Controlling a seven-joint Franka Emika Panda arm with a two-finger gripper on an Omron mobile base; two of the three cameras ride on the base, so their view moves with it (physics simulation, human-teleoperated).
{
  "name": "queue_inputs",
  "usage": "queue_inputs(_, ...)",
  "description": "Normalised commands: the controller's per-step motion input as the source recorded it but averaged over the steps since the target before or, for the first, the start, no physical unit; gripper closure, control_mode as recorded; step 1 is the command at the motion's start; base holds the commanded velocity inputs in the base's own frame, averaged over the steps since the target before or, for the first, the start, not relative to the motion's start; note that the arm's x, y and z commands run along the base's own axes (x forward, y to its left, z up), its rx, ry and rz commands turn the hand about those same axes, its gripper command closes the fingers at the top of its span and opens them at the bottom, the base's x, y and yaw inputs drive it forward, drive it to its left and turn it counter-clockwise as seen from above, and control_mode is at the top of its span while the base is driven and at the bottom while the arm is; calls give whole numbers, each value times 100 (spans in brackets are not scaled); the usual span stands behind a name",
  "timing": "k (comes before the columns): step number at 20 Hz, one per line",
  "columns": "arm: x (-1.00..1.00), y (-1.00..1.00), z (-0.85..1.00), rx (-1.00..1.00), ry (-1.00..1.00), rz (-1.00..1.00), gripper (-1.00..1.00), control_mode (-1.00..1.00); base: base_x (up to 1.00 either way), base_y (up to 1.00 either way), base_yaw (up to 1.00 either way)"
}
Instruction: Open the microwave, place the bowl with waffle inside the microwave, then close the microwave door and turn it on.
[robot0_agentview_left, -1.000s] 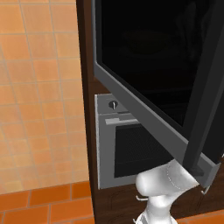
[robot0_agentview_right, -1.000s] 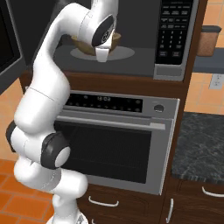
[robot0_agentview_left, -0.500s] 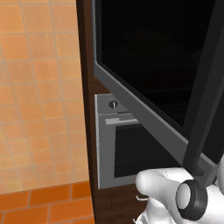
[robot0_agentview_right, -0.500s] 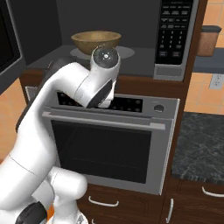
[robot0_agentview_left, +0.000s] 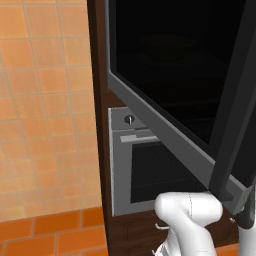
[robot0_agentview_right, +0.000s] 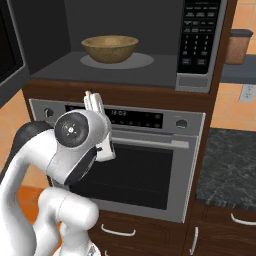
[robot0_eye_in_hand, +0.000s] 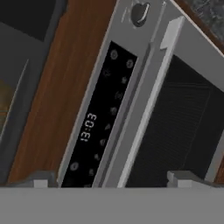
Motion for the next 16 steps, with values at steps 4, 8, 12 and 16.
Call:
queue_inputs(4, -100, 0, 47, -43, -13, 0, -100, -100, 0, 0, 0)
queue_inputs(8, -100, 26, 23, -37, 2, 12, -100, -100, 0, 0, 0)
queue_inputs(12, -100, 36, 1, -37, 0, 13, -100, -100, 0, 0, 0)
queue_inputs(16, -100, 72, -55, -44, 3, 25, -100, -100, 0, 0, 0)
